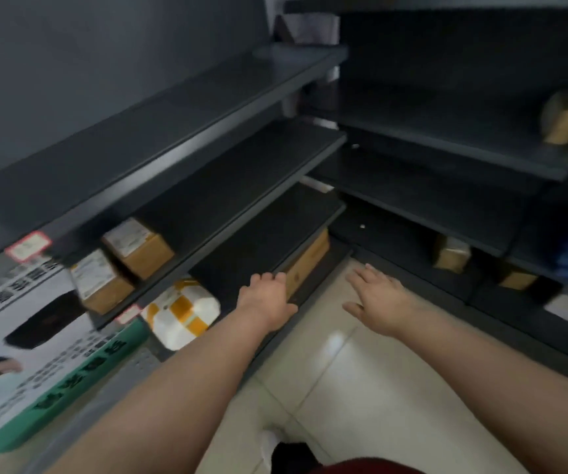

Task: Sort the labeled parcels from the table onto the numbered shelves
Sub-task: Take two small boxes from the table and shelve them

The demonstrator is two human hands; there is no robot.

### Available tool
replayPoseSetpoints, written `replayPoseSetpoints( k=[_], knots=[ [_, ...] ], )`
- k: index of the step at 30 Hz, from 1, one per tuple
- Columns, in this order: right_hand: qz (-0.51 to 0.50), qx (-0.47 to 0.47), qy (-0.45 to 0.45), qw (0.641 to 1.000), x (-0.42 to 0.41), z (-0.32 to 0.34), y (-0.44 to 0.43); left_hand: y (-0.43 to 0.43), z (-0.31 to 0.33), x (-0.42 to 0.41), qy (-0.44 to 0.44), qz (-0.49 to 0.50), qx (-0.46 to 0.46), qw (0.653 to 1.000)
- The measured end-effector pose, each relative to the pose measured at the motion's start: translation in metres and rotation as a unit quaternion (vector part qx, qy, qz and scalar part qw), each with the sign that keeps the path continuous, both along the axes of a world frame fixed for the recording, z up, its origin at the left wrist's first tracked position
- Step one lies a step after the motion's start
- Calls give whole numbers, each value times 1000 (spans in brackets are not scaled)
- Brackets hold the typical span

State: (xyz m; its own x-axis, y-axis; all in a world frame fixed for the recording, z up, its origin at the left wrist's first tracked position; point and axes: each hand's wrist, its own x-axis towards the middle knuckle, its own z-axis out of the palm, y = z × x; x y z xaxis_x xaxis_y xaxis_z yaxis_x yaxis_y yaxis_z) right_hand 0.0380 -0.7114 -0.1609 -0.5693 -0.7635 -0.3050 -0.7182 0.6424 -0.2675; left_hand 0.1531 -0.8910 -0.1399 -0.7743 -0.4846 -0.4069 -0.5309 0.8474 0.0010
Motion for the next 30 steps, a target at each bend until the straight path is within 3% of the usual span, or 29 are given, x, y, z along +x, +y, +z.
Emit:
replayPoseSetpoints(
  k=[8, 15, 20, 30],
  knots=[
    [-183, 24, 11, 983, -42, -3, 191, 171, -6, -114, 8, -182, 20, 983],
    [-344, 51, 9, 937, -57, -13, 326, 305, -9, -207, 11, -363, 28, 931],
    [-456, 74, 8, 887, -74, -13, 407, 398, -16, -278, 4, -472, 49, 880],
    [-654, 87, -10, 751, -77, -1, 515, 567, -25, -370, -9, -659, 47, 750]
  ],
)
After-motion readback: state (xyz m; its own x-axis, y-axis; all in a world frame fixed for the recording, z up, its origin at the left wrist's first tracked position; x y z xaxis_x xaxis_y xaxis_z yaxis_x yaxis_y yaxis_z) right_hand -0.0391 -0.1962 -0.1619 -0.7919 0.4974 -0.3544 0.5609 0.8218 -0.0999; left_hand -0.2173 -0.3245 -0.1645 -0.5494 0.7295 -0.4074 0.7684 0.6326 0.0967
